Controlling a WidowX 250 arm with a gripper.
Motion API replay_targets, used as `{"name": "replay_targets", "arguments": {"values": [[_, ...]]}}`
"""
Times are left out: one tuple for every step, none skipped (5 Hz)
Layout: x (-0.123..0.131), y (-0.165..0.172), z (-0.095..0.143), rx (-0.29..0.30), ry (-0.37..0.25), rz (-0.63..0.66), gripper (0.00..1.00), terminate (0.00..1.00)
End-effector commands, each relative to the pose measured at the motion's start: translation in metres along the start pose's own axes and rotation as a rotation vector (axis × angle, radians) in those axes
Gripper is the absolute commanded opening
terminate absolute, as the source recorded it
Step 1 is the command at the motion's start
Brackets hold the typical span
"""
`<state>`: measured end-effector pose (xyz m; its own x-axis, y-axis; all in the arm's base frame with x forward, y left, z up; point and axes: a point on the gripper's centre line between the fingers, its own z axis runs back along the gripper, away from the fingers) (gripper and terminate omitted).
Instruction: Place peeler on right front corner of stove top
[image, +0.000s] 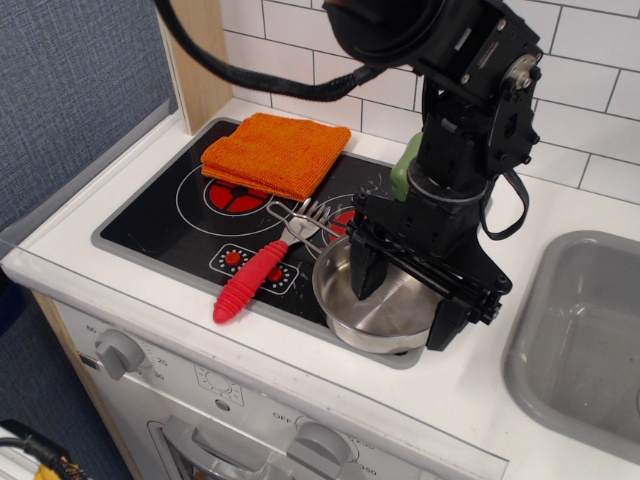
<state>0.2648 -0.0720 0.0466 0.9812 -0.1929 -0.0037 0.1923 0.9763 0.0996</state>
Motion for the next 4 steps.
{"name": "replay_targets", "arguments": {"values": [[0.0, 0.0, 0.0, 0.0, 0.0, 0.0, 1.0, 0.0], [0.0, 0.014, 0.017, -0.018, -0.048, 0.048, 1.0, 0.0], [-0.008, 0.04, 0.034, -0.029, -0.104, 0.125, 1.0, 0.0], [-0.025, 0.076, 0.034, -0.015, -0.106, 0.201, 1.0, 0.0]]}}
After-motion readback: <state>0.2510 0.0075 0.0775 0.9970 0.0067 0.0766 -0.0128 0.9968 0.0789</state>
